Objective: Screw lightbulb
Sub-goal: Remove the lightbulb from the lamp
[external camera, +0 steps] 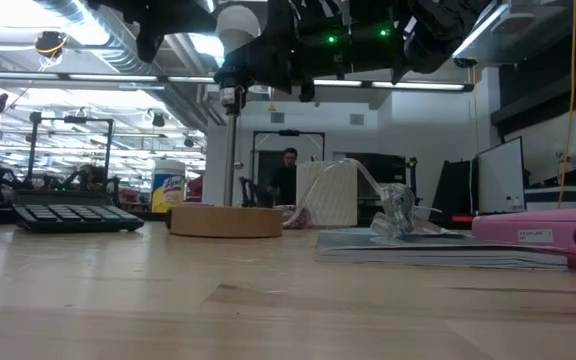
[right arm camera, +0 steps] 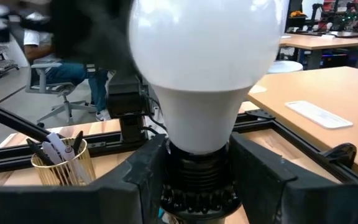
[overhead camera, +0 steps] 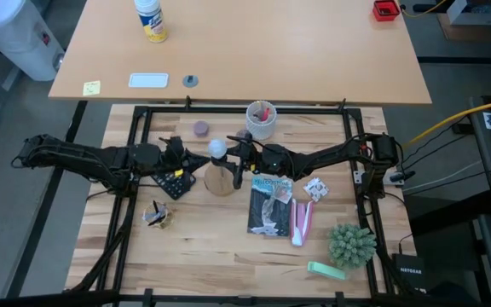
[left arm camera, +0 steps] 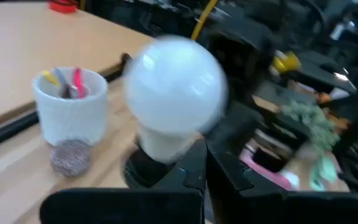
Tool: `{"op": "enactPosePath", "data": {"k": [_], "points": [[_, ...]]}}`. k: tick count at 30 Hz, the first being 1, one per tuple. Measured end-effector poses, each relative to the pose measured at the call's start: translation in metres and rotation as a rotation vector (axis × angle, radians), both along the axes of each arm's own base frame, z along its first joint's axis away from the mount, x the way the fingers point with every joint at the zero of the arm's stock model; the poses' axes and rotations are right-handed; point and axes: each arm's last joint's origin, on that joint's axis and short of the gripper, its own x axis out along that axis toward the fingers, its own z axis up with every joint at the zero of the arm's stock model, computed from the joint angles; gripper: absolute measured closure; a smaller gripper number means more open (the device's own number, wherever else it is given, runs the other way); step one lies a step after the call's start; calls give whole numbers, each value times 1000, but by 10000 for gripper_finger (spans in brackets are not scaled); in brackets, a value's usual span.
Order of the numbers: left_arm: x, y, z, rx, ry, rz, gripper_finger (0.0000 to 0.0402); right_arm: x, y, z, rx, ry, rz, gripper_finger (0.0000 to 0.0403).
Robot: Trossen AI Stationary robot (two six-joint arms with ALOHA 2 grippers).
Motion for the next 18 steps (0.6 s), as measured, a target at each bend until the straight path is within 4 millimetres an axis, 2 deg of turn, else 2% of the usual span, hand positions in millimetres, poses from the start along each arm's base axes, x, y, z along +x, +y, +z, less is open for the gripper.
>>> {"op": "enactPosePath", "data": {"k": [8,18], "points": [[-1,-8,1,8,-13,-31,400,0,0,0,-4,1,-2,233],[1,-10,17,169,-127,-29,400,0,1,2,-6,-5,19,233]]}}
